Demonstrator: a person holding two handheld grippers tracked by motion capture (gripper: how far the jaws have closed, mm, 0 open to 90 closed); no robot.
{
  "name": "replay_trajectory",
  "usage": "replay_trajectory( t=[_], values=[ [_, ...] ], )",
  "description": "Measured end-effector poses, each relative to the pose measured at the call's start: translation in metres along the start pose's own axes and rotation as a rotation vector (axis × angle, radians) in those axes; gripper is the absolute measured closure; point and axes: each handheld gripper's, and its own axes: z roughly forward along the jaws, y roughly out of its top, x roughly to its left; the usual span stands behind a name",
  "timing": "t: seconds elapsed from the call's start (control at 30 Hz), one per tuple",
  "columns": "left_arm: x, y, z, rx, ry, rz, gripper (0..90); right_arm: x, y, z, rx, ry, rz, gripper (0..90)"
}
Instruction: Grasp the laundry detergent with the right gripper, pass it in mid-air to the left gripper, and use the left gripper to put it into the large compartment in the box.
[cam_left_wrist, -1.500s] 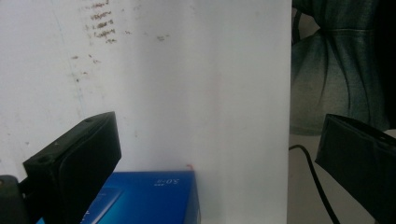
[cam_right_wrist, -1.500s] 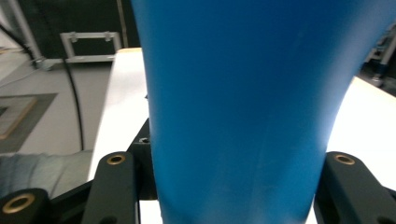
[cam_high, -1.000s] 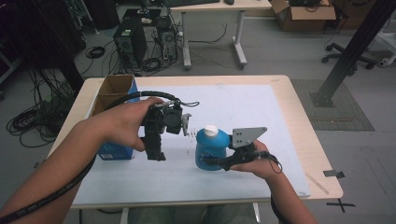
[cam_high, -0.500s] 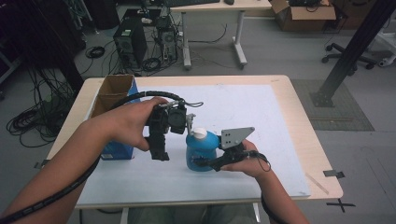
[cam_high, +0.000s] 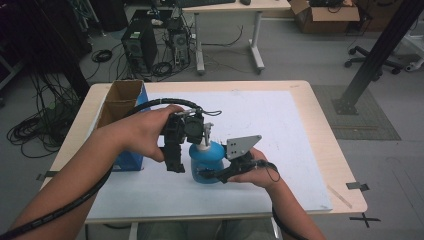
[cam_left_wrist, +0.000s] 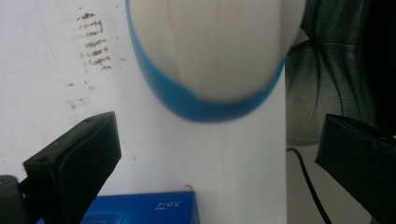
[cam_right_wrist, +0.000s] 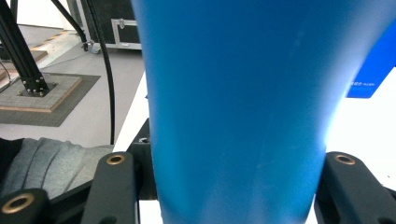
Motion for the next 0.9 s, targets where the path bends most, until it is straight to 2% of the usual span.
replay_trajectory(
  t=[0.2, 0.47, 0.9],
  values=[
    [-0.001, 0.002, 0.000, -0.017, -0.008, -0.001, 0.2, 0.000, 0.003, 0.010, 0.008, 0.016, -0.004, 45.3],
    [-0.002, 0.004, 0.004, -0.014, -0.006, -0.001, 0.2, 0.000, 0.006, 0.019, 0.017, 0.023, -0.011, 45.2],
    [-0.005, 0.008, 0.009, -0.009, 0.000, 0.005, 0.2, 0.001, 0.009, 0.026, 0.015, 0.032, -0.012, 45.2]
  ],
)
